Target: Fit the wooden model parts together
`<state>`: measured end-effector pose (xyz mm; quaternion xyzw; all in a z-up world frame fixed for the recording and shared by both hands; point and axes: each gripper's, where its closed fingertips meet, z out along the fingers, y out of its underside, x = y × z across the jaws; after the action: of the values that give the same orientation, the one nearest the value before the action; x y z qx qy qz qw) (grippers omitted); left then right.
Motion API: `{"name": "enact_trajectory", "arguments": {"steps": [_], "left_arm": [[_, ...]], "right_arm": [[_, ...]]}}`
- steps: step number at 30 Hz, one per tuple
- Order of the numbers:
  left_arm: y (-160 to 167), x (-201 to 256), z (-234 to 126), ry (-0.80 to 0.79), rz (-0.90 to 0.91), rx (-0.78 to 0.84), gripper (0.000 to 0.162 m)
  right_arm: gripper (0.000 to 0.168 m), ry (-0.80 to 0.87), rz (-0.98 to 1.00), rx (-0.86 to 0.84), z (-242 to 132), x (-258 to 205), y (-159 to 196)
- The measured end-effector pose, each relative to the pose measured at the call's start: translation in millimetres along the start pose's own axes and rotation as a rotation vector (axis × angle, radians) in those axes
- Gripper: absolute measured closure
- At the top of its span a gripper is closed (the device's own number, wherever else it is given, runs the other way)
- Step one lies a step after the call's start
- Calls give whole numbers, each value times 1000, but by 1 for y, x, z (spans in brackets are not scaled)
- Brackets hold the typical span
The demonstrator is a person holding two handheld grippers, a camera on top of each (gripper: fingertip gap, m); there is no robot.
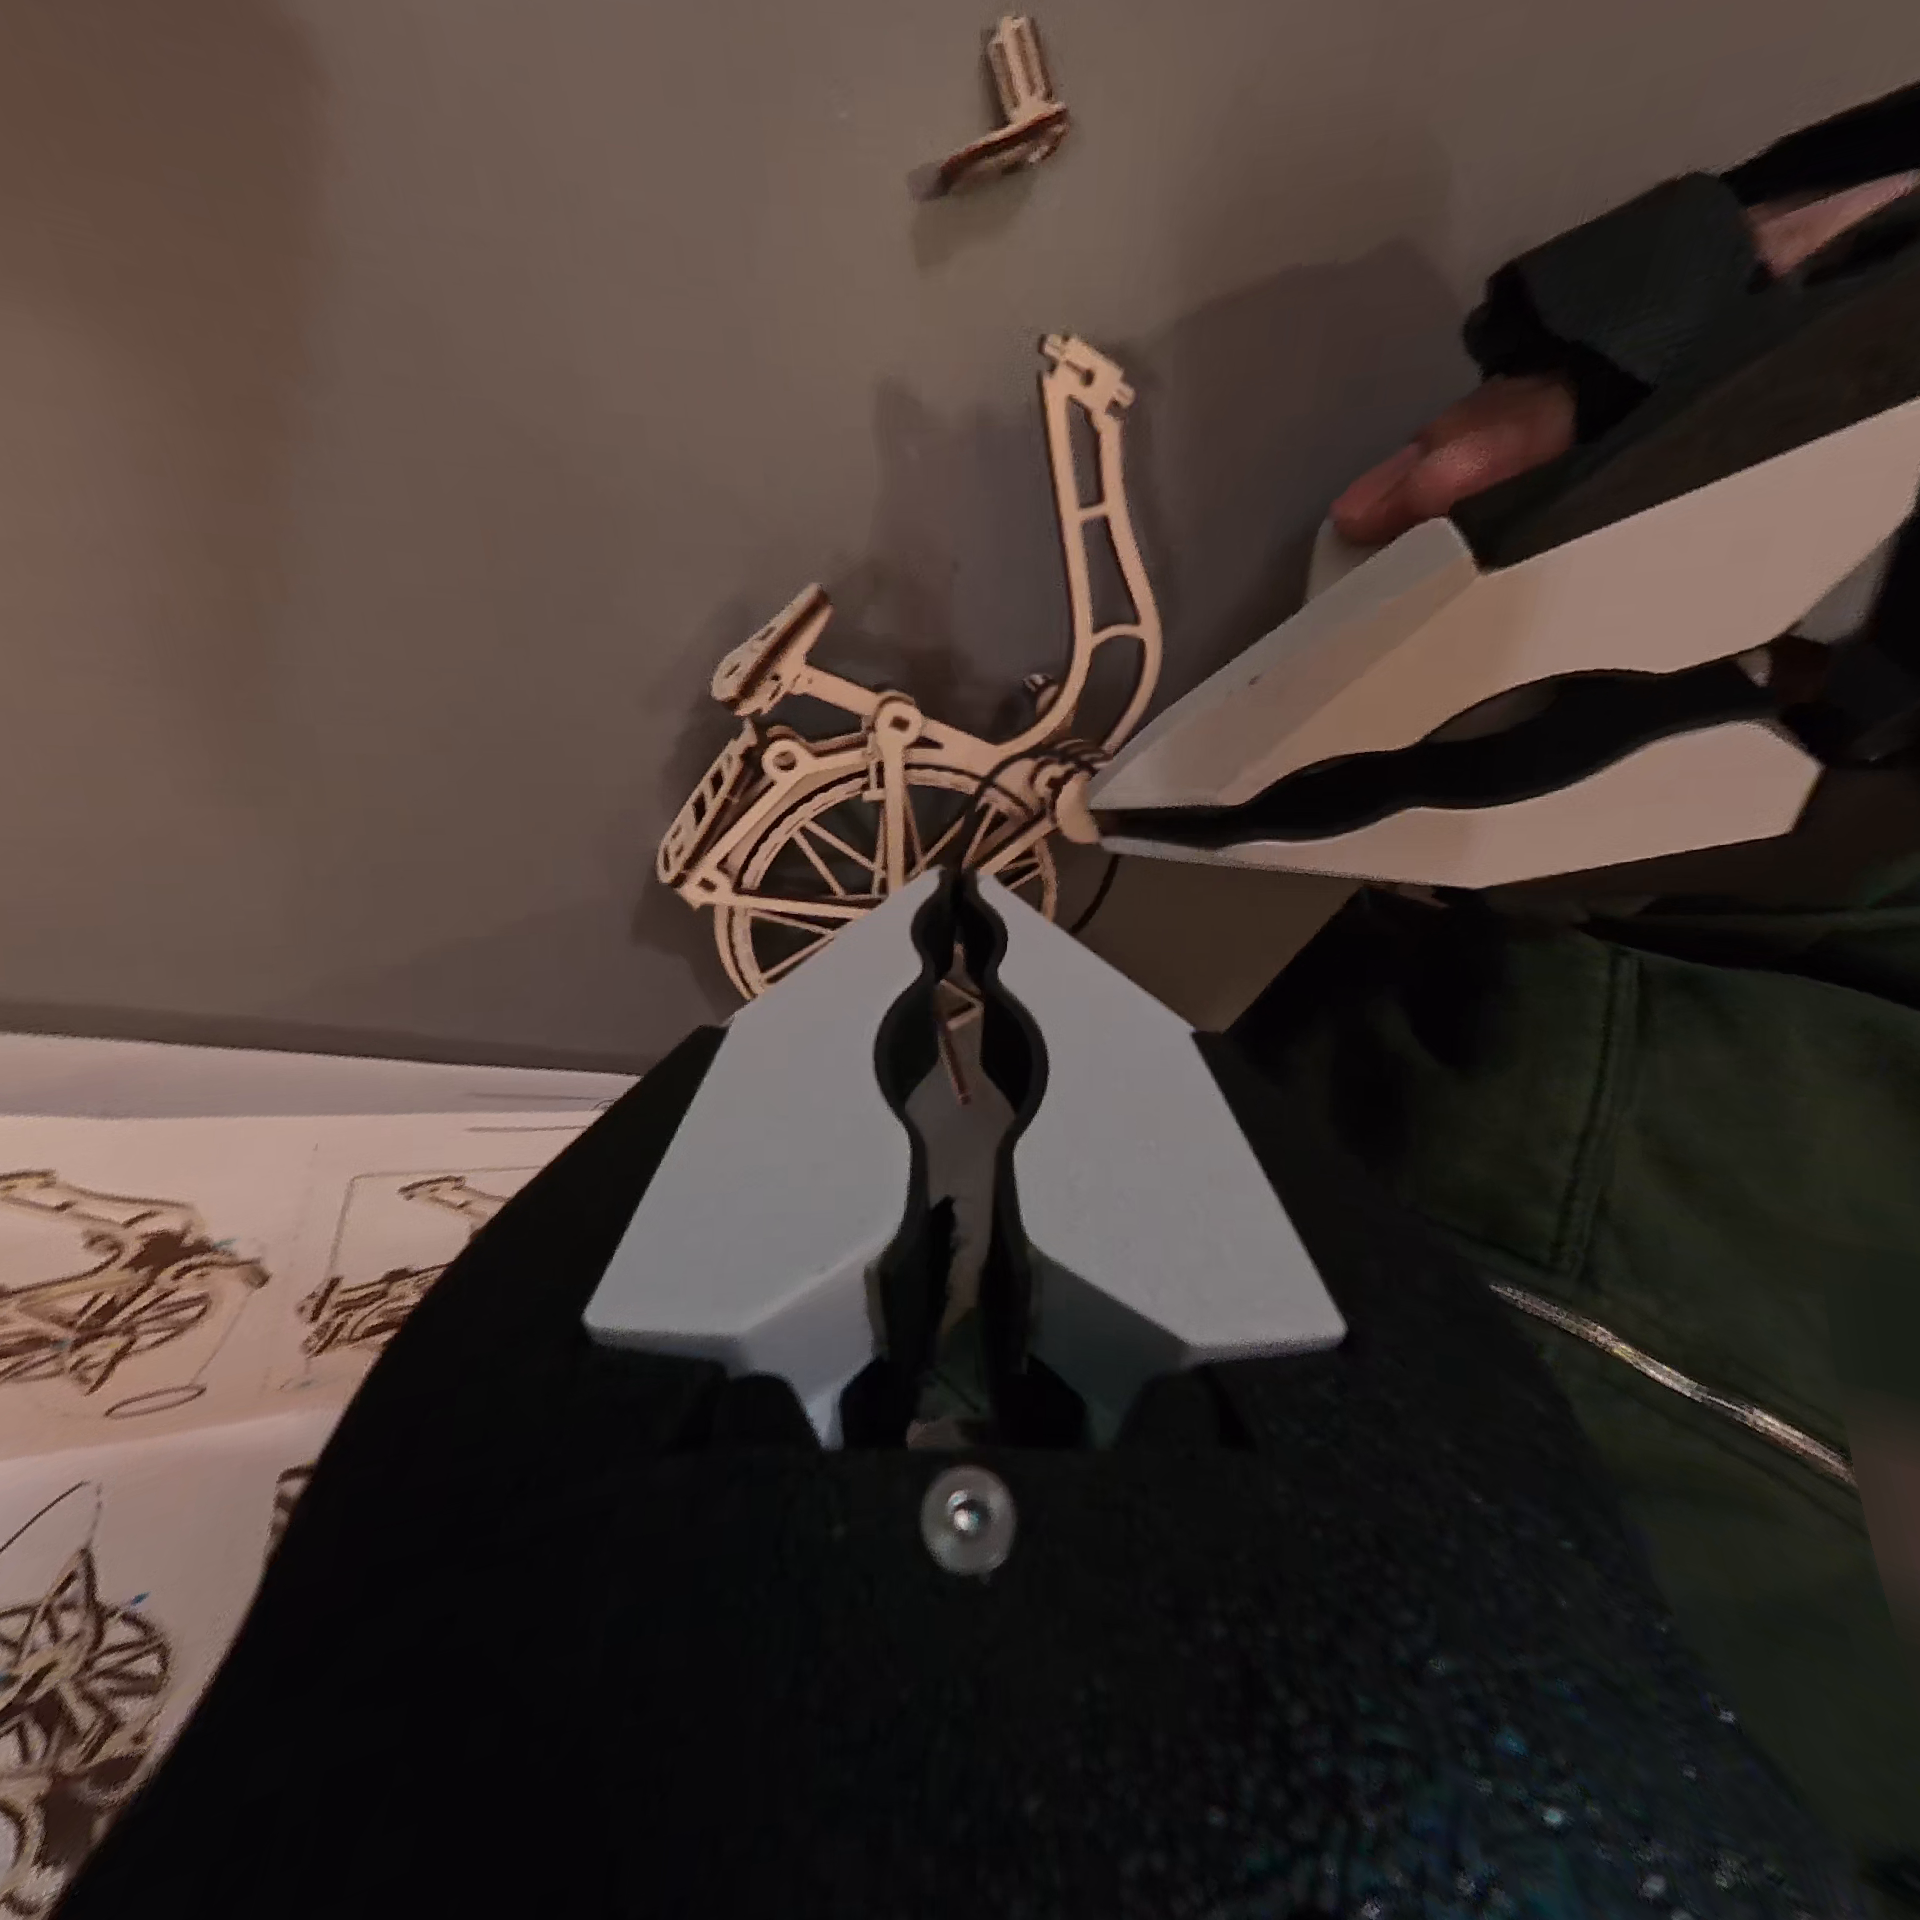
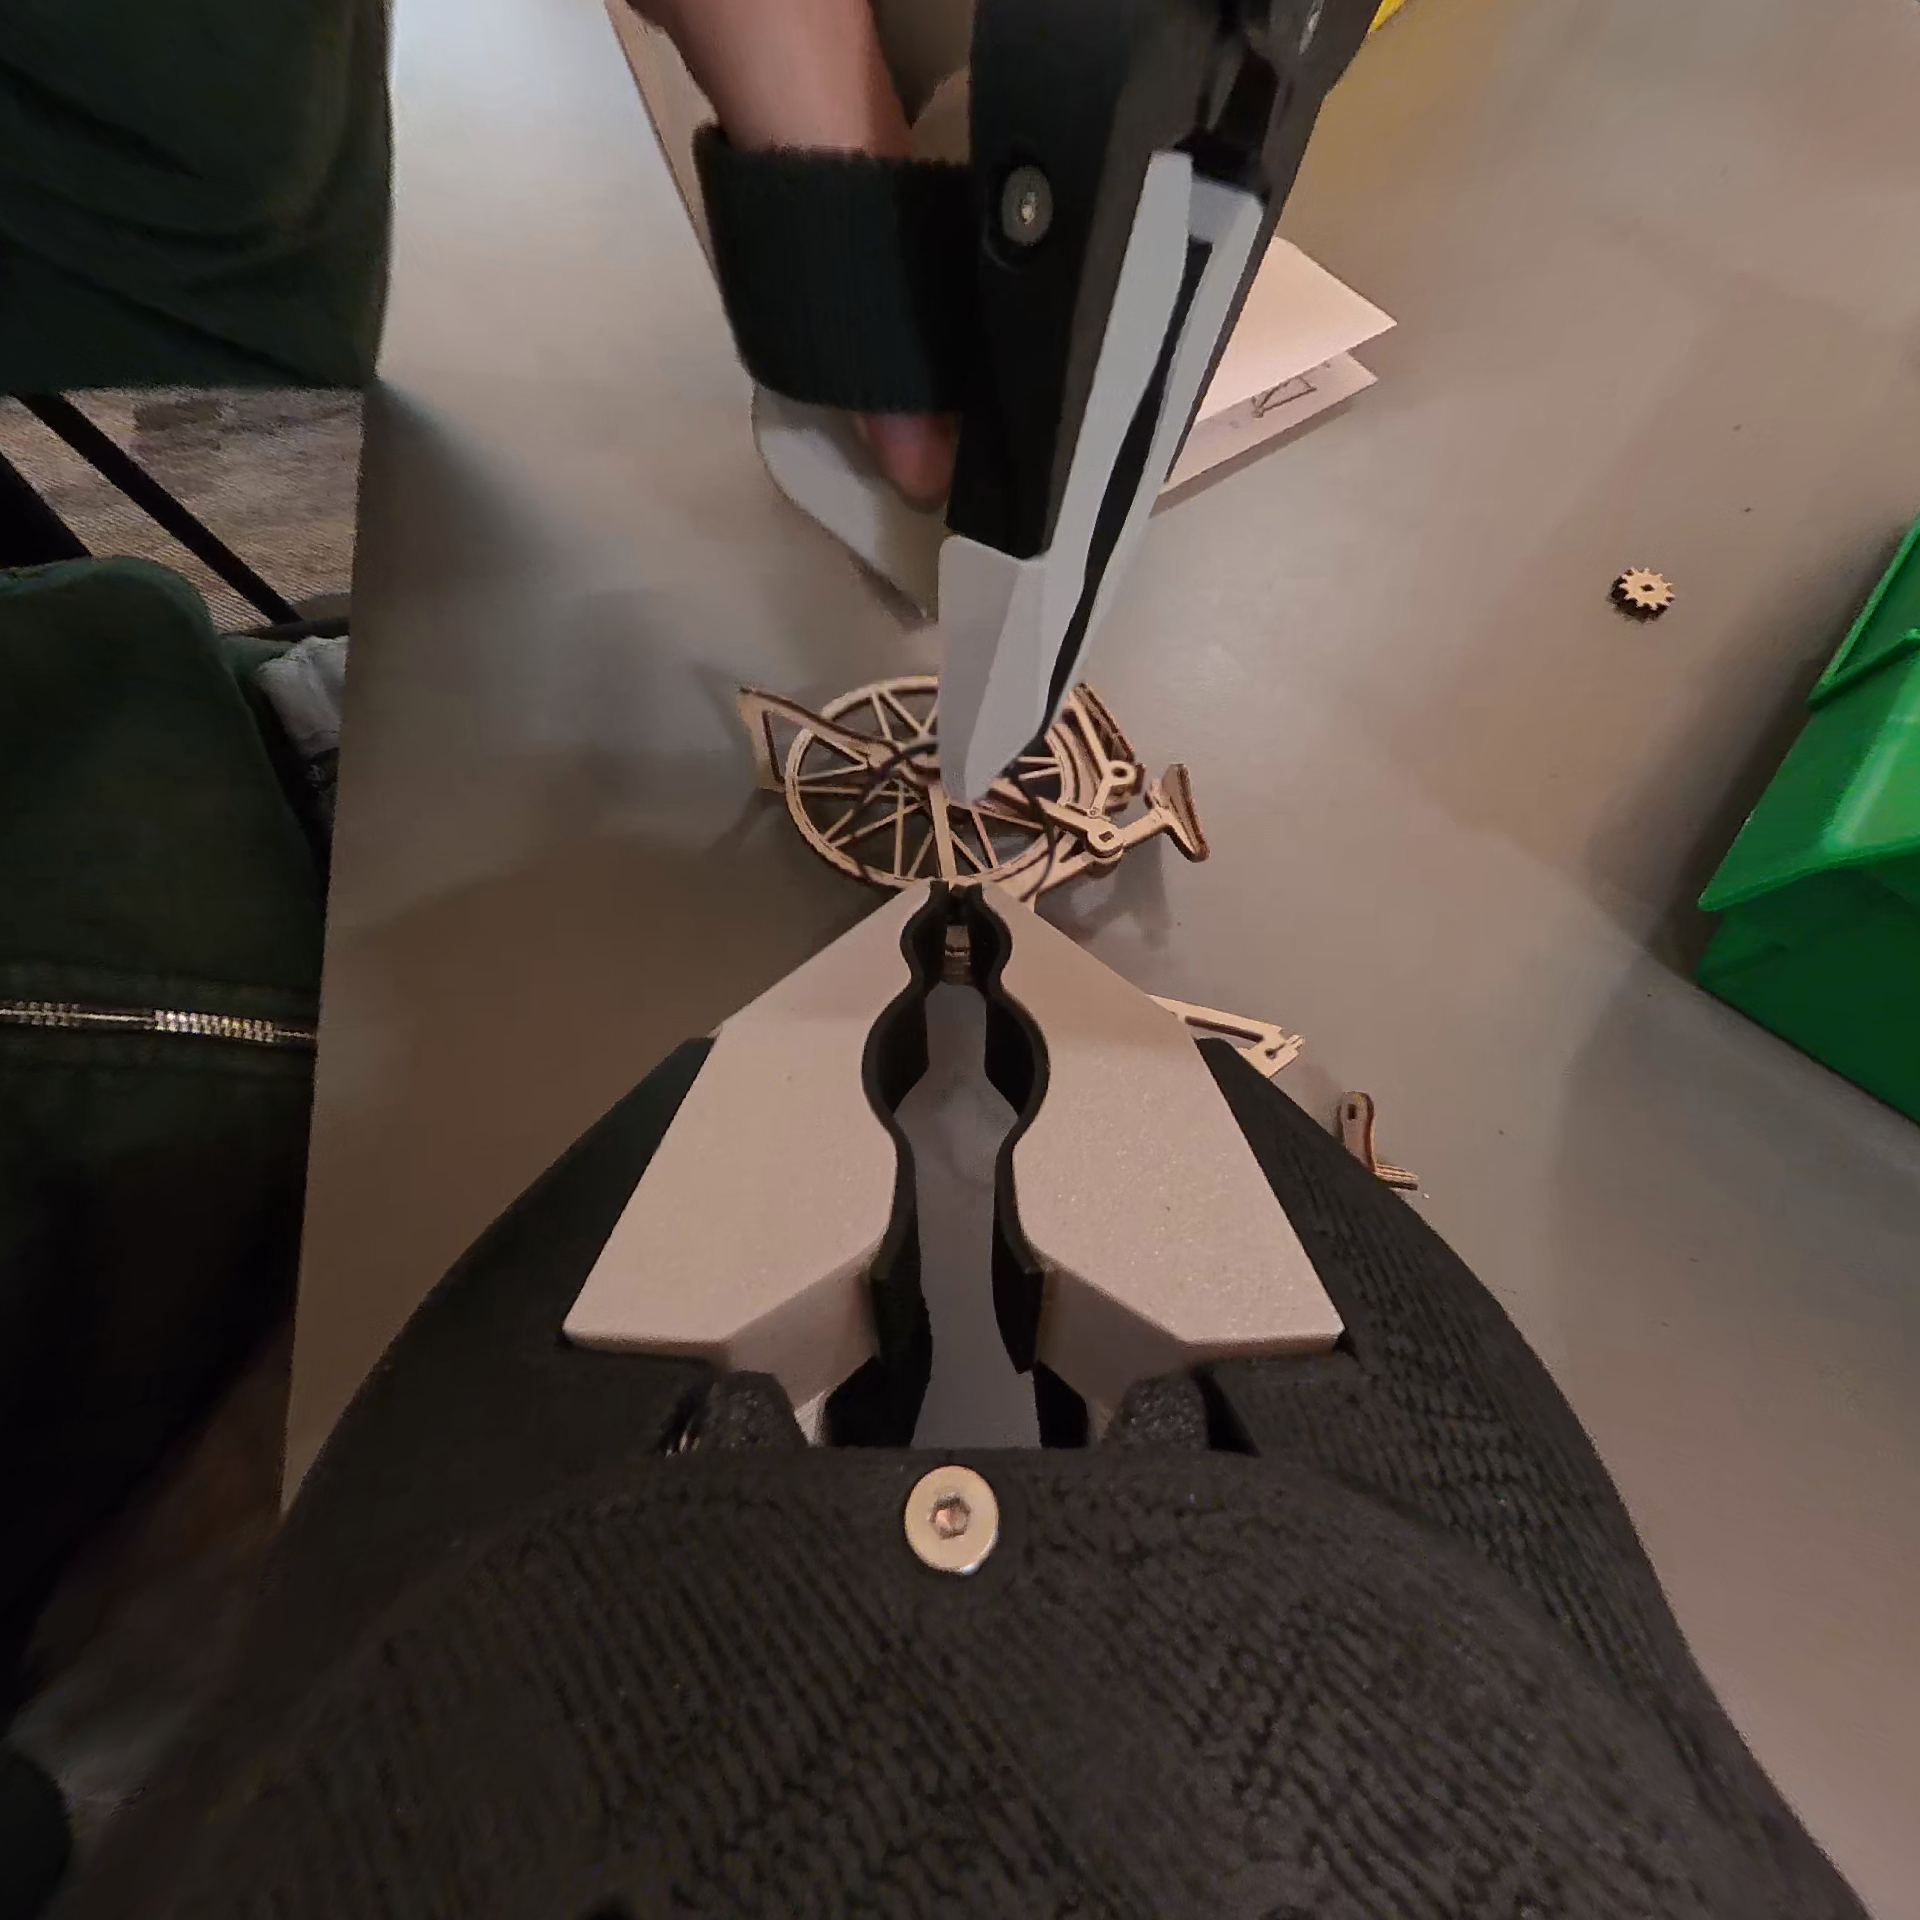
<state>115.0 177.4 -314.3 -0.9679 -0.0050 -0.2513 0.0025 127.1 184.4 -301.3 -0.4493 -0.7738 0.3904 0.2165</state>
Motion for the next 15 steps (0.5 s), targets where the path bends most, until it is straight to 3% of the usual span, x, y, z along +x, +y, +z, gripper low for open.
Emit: {"name": "enact_trajectory", "arguments": {"steps": [7, 15], "left_arm": [[-6, 15, 0, 85, 15, 30, 162], [-8, 13, 6, 48, 19, 14, 162]], "right_arm": [[167, -8, 62, 141, -23, 9, -14], [168, -37, 52, 138, -20, 8, -7]]}}
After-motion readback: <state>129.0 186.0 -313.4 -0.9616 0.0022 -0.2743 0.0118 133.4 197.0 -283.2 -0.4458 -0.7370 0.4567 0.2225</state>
